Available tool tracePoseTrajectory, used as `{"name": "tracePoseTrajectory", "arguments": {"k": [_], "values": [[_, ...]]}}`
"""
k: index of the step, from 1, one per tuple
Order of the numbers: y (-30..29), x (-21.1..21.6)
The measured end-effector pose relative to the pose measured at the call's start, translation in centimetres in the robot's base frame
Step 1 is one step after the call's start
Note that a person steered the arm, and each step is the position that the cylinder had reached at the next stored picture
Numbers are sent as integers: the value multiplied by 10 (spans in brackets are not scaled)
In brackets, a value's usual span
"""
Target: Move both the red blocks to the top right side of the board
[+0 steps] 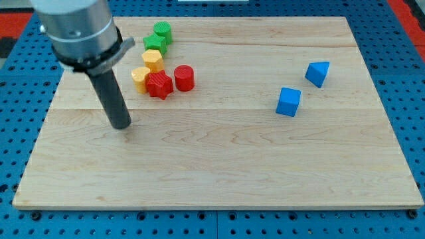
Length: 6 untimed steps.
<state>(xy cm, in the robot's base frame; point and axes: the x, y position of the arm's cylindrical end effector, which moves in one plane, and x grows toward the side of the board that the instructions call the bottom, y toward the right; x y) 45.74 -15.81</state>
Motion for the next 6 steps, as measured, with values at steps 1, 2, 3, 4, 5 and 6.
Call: {"name": "tracePoseTrajectory", "arguments": {"k": [1, 2, 3, 4, 5, 6], "values": [[9, -40], [19, -54], [44, -64], [57, -73], [78, -78], [81, -114]]}}
